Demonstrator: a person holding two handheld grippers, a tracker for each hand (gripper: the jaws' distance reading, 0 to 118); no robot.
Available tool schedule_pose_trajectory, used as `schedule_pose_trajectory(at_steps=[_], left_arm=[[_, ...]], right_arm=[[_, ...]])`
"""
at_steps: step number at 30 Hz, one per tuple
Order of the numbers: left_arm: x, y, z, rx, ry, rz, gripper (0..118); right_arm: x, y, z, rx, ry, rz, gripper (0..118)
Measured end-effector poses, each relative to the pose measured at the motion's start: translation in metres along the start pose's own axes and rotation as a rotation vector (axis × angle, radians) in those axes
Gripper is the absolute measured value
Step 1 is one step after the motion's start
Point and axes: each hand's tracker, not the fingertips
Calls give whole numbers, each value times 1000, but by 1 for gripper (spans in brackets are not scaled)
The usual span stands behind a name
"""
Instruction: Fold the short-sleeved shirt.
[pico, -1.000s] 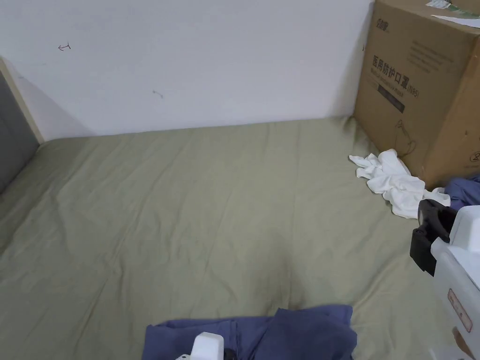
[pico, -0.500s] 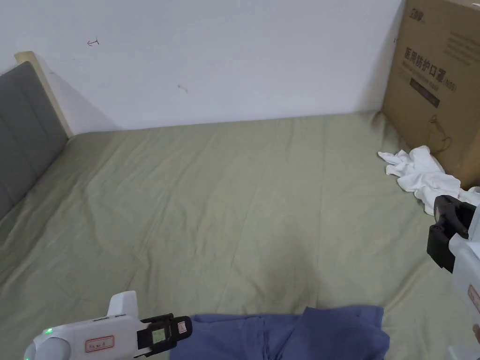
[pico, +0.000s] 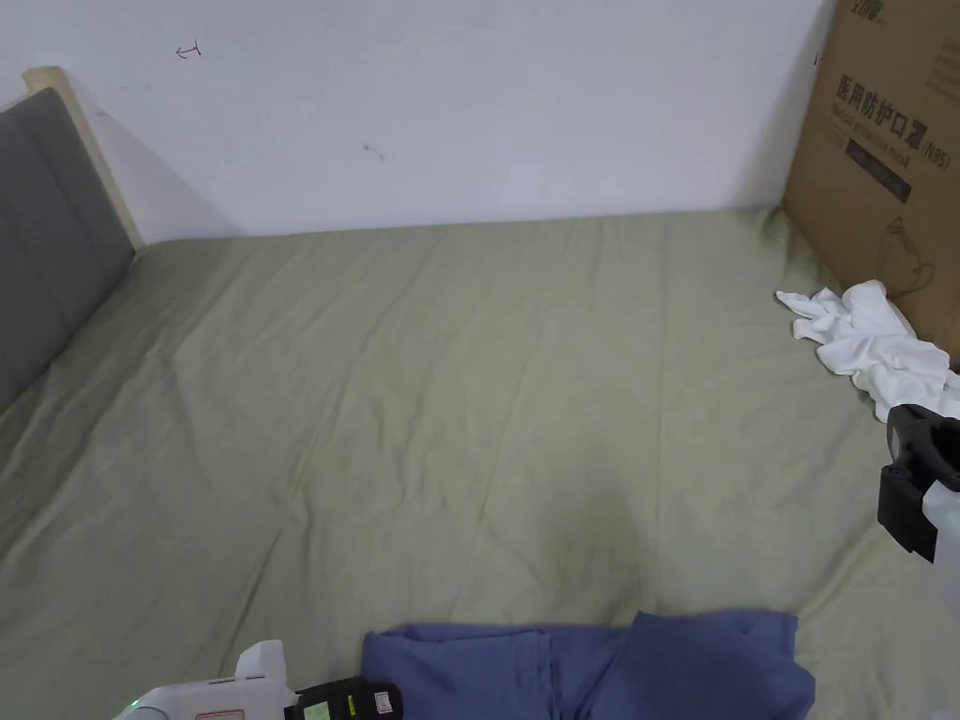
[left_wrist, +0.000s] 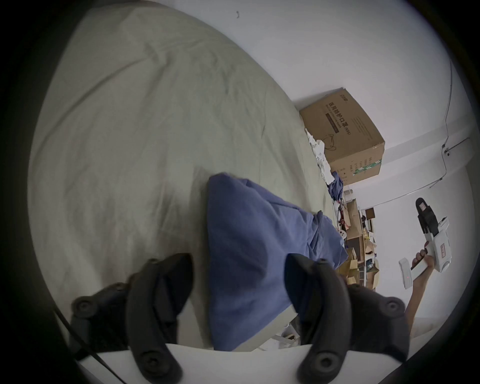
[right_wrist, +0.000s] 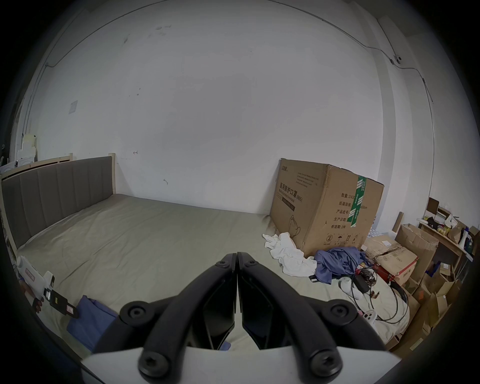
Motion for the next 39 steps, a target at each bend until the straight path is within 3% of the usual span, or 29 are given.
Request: schedule_pose_trajectory(at_steps=[1,2,3,8,14,17,25,28,33,39], left_arm=[[0,-1,-4,1,0,1,70],[1,-1,-9,1,-3,3,51],[5,-1,-14,2,0,0,39],[27,-13,-13,21,73,-13,14],[67,-13,13,39,216,-149,10],[72,-7,37,58,222,-153,9],[69,7,118,100,433,-196,9],[92,10,130,106,422,-205,9],[149,18,105,76,377,-267,9],[214,17,21,-72,317,-405,9]], right_arm=[[0,0,0,-1,-1,-1,1],[0,1,0,-2,0,-4,1],[0,1,0,-4,-1,-4,1],[4,3,2,0,-8,-8,1],[10,6,6,17,-3,-28,1],[13,7,10,34,2,-40,1],[25,3,19,71,19,-79,1],[28,1,20,78,28,-86,1],[34,-1,19,84,42,-101,1],[44,-3,26,95,39,-109,1]])
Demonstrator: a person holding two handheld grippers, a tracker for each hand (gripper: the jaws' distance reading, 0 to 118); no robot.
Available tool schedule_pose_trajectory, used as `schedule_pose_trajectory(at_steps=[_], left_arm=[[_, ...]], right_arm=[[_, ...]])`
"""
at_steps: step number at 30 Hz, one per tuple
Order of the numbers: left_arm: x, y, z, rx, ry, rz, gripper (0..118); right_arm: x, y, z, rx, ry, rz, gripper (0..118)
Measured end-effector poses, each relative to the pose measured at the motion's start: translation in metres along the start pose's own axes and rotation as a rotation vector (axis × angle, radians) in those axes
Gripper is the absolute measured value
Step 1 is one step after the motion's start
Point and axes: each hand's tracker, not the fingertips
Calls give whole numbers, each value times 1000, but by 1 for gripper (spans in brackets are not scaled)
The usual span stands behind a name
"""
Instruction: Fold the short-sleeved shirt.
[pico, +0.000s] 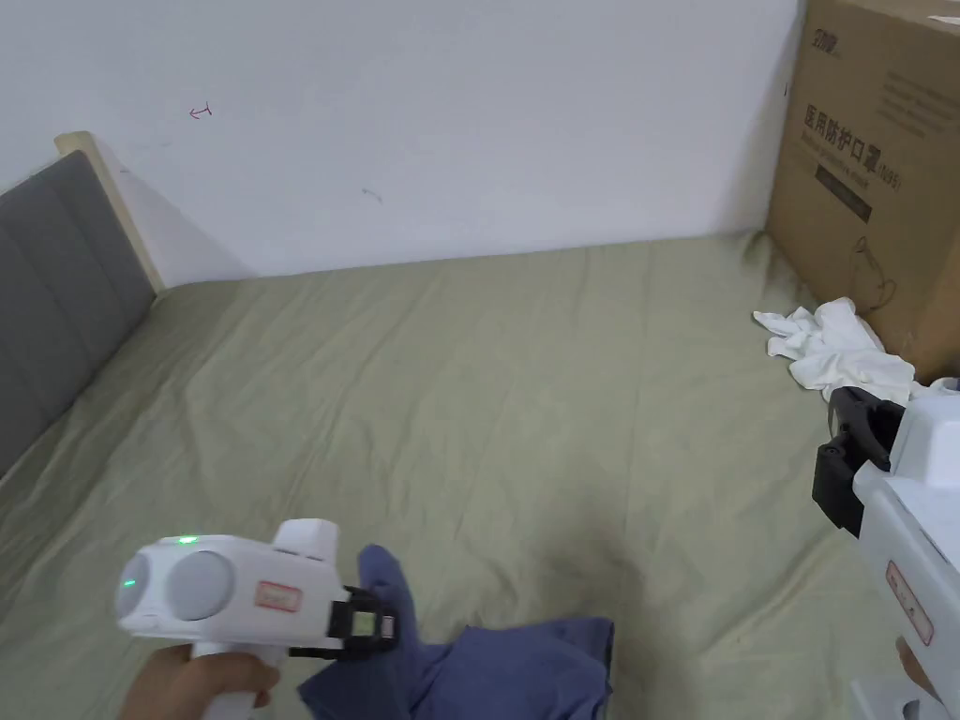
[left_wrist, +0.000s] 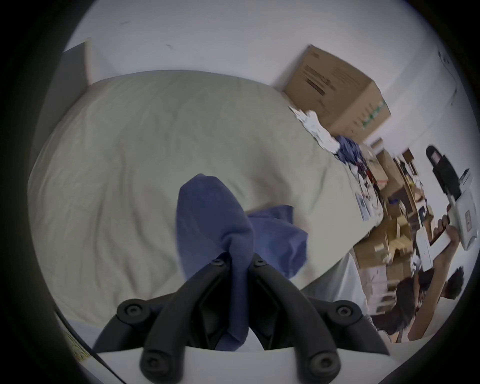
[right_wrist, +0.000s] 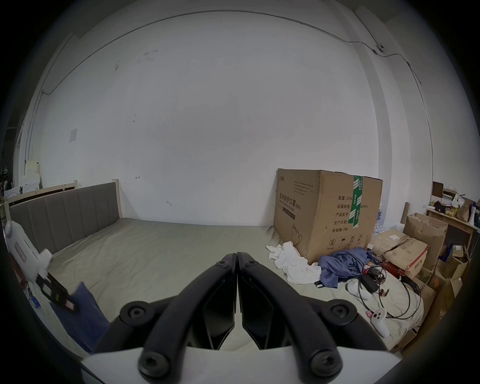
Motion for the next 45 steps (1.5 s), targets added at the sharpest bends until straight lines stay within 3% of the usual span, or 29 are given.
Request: schedule_pose_trajectory(at_steps=[1,7,15,19,23,28,32,35,37,41,45], left_arm=[[35,2,-5,-17,-8,-15,9],[98,9,-92,-126,-17,-52,10],[142,-17,-182,-199,108,-103,12],[150,-23,-171,-165,106,-143,24],[145,-12,-130,-84,1,-86,71],[133,-7,-58,179,-23,-92,86],[110,-19,-30,376,59,-114,86],[94,-34,-33,455,180,-119,83],[84,-47,-41,524,207,-122,71],[68,-65,-63,542,194,-80,6],[64,-81,-87,523,188,-28,0]], right_arm=[[2,0,2,-1,-4,1,1],[17,-5,11,-9,-43,0,1],[32,-11,21,-27,-86,5,1],[35,-12,23,-36,-101,10,1],[37,-11,22,-35,-107,4,1],[34,-4,21,-20,-98,4,1],[30,1,19,-7,-88,2,1],[28,2,16,-5,-82,1,1],[27,3,16,-6,-78,1,1],[24,1,15,-13,-74,3,1],[23,-2,15,-27,-76,7,1]])
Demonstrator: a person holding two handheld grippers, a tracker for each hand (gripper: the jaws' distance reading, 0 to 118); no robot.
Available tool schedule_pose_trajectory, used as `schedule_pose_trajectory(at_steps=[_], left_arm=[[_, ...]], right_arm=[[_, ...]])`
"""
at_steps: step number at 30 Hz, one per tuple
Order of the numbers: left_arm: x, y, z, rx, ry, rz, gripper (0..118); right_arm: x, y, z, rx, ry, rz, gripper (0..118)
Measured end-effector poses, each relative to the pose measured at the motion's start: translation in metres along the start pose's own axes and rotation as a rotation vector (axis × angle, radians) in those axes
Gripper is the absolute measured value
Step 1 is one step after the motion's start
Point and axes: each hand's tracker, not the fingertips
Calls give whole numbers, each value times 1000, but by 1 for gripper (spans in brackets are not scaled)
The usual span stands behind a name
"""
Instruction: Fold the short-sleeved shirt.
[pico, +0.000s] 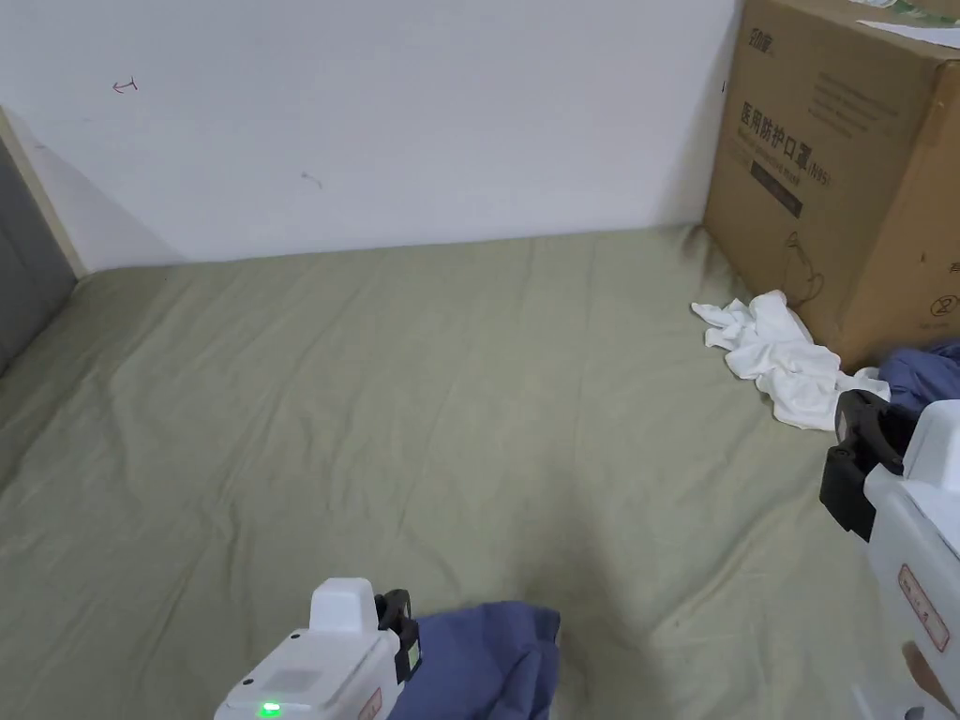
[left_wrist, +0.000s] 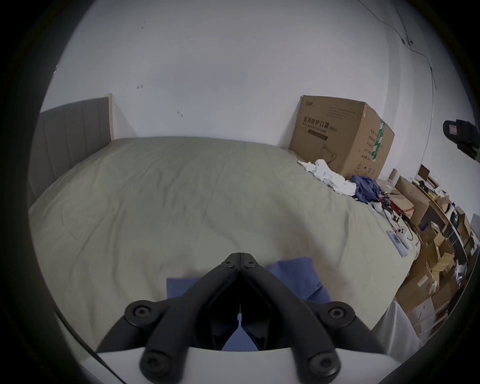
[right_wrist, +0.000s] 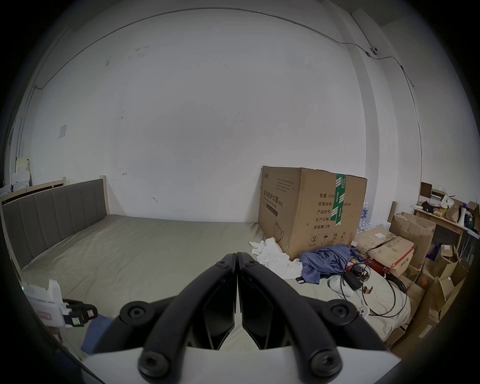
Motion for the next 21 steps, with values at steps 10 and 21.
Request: schedule_pose_trajectory(at_steps=[10,21], left_arm=[[52,-67,-26,-124,-70,-135,0],[110,-90,-38,-156,-127,-264,0]], right_arm=[[10,-6,0,-26,-27,6,1],[19,-10,11,-41,-54,21,1]])
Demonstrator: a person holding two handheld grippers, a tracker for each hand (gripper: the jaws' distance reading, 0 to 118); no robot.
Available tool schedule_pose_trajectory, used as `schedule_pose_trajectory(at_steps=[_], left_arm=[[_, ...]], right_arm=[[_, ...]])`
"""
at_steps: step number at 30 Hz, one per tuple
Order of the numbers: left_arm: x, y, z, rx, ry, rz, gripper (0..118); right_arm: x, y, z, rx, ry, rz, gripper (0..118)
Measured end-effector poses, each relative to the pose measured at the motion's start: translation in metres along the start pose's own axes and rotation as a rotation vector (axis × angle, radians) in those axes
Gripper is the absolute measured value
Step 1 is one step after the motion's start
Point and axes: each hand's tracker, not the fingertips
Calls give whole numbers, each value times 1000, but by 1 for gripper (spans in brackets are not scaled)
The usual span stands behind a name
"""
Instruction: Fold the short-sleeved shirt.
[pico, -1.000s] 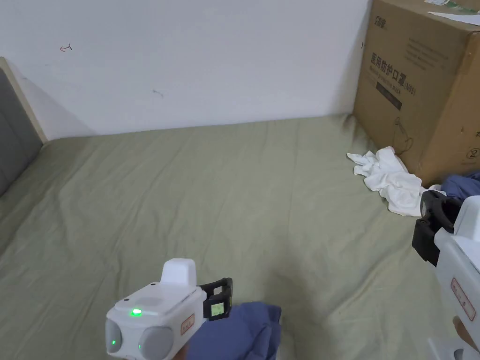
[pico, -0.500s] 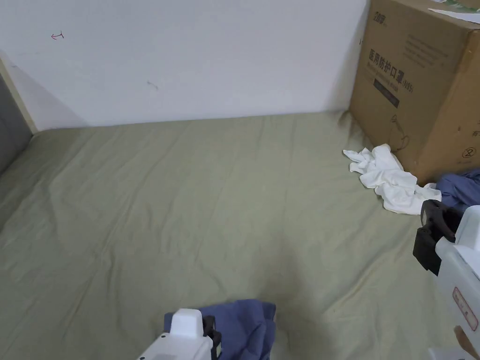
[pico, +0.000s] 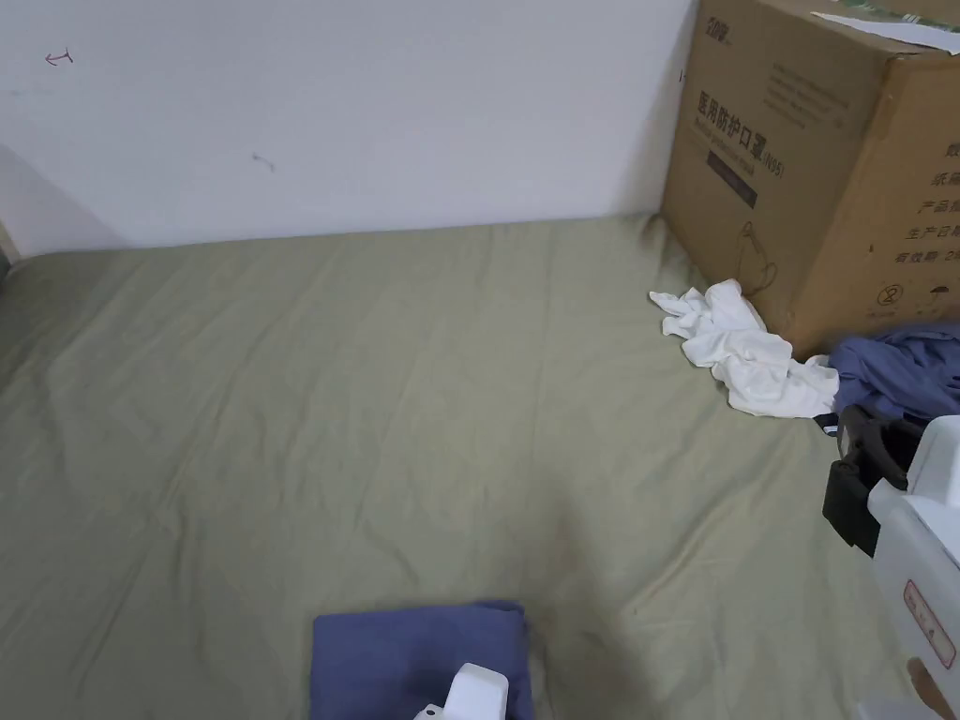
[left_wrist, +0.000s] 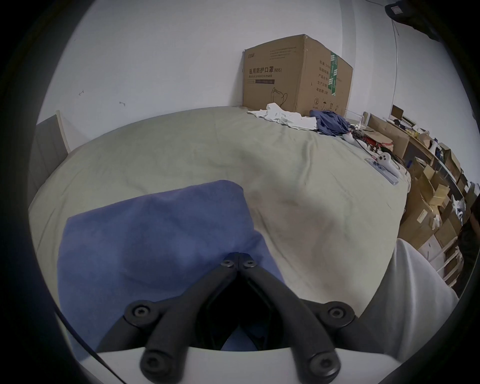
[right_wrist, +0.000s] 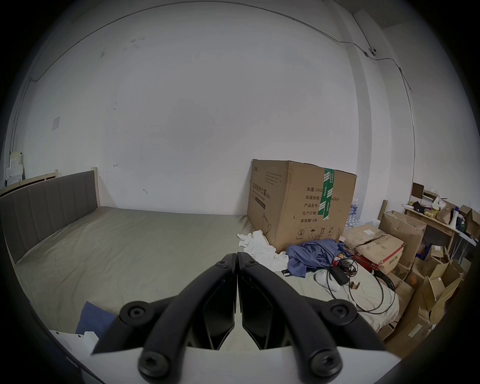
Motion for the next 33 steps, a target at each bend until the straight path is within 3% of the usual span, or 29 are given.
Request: schedule_pose_trajectory(at_steps=[4,10,22,33], left_arm=[[-9,15,17,60,-39,77,0],[-42,73,87,288,-2,76,0],[-120,151,204,614,334,-16,0],[-168,149,253,690,530,36,0]], right_arm=[[1,3,2,5,-2,4,1],[-8,15,3,43,25,4,1],[-64,39,-2,137,140,-26,1],[-110,35,-1,172,195,-26,1]])
